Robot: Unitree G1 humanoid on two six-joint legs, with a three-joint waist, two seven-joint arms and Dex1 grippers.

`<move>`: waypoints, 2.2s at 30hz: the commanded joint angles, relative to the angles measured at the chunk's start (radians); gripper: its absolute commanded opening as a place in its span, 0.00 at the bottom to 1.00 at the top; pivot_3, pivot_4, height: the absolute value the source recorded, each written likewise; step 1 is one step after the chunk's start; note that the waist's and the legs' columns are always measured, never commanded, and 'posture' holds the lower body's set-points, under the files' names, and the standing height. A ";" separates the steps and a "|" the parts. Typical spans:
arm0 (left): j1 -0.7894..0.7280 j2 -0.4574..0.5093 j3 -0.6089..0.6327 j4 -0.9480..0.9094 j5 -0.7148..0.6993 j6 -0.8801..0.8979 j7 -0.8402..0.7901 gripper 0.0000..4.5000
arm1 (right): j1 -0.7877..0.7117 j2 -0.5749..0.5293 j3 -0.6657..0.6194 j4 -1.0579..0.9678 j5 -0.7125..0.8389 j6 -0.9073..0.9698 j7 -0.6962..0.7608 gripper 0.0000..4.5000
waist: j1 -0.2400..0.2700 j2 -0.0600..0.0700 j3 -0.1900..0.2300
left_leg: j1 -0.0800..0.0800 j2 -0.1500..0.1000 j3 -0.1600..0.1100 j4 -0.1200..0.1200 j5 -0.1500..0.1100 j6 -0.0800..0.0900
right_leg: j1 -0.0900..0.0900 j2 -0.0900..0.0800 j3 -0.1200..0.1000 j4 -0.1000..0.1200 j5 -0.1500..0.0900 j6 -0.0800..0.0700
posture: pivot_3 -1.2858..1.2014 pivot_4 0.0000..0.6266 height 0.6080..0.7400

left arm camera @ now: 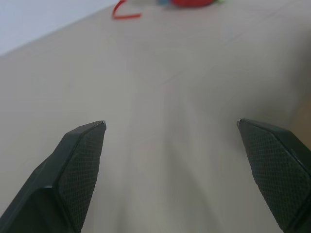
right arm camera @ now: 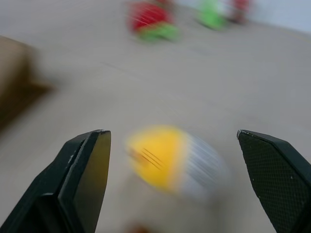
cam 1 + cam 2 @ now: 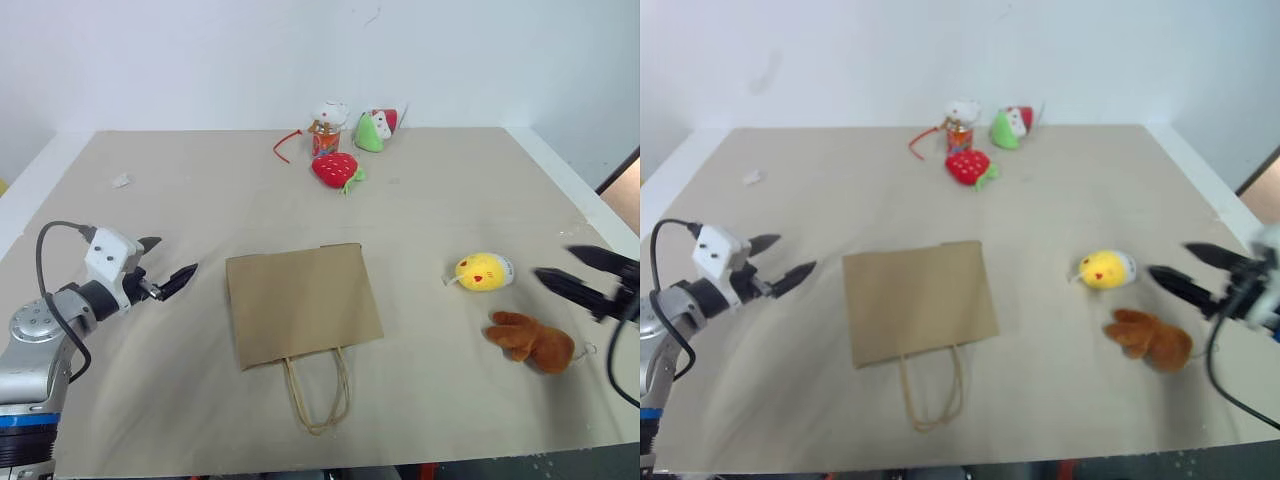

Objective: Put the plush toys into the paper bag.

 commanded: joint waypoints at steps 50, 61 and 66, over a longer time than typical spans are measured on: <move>-0.243 -0.078 -0.680 -0.012 0.214 -0.638 -0.585 0.13 | -0.033 0.062 0.280 -0.519 0.178 0.162 -0.066 1.00 | 0.007 -0.001 0.000 | -0.003 -0.002 -0.002 0.005 -0.004 0.001 | 0.002 0.002 -0.001 0.000 -0.003 0.003 | 0.52 0.24 1.00; -0.382 -0.103 -0.539 0.144 0.132 -0.505 -0.497 0.01 | -0.041 0.044 0.255 -0.497 0.176 0.167 -0.073 1.00 | 0.007 -0.001 0.000 | -0.003 -0.002 -0.002 0.007 -0.004 0.001 | 0.002 0.003 -0.001 0.001 -0.003 0.003 | 0.52 0.24 1.00; -0.445 -0.158 -0.496 0.108 0.085 -0.420 -0.434 0.01 | -0.064 0.068 0.277 -0.490 0.167 0.172 -0.101 1.00 | 0.006 0.000 0.000 | -0.004 -0.002 -0.002 0.008 -0.004 0.001 | 0.002 0.003 0.000 0.002 -0.003 0.004 | 0.52 0.24 1.00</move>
